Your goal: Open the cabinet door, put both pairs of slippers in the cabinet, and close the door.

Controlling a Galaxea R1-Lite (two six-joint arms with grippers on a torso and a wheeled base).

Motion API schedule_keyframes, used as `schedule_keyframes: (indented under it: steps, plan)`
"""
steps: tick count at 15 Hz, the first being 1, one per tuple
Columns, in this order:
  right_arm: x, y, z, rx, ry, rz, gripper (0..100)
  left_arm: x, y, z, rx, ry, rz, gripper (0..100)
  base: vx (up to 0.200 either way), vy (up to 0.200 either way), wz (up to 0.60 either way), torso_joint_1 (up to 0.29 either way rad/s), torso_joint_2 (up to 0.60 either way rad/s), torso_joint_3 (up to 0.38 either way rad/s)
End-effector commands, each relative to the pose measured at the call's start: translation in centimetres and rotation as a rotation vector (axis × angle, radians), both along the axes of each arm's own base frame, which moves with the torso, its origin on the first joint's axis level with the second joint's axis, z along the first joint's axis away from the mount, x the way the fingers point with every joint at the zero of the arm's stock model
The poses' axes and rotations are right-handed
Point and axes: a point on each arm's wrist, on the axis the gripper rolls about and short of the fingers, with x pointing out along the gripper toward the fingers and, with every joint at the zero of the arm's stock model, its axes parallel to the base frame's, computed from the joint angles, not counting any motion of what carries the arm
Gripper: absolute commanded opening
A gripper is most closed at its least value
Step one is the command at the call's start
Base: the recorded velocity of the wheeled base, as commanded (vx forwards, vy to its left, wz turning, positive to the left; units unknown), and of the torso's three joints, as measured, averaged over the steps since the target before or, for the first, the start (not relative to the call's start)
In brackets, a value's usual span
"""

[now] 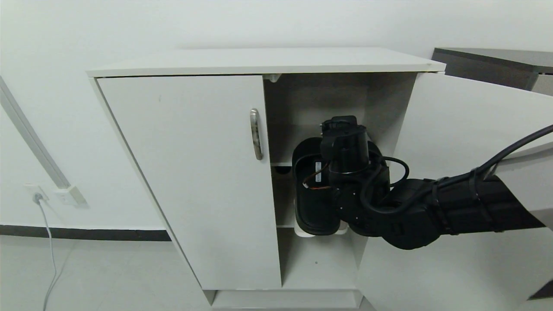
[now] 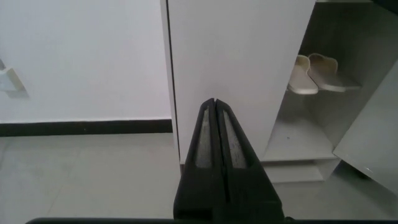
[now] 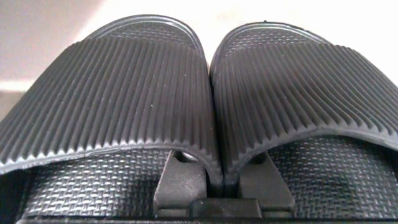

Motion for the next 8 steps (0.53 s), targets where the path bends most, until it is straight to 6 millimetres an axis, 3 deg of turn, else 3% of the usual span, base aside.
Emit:
schedule_keyframes:
  steps: [1,2,8]
  plan:
    - [-0.21,-0.05,0.27,0.004,-0.004,0.003,0,0.01,0.00,0.00,0.000,0.001,0.000,0,0.200,0.000,0.00,0.002,0.01,-0.002]
    - [-0.19,-0.03,0.20,0.003,-0.003,0.003,0,0.01,0.00,0.00,-0.002,0.001,0.000,0,0.200,0.000,0.00,0.007,0.00,0.002]
    - [0.24,0.09,0.55,-0.011,-0.010,0.020,0,0.01,0.00,0.00,-0.005,0.001,0.001,0,0.000,0.000,0.00,0.000,0.00,0.000]
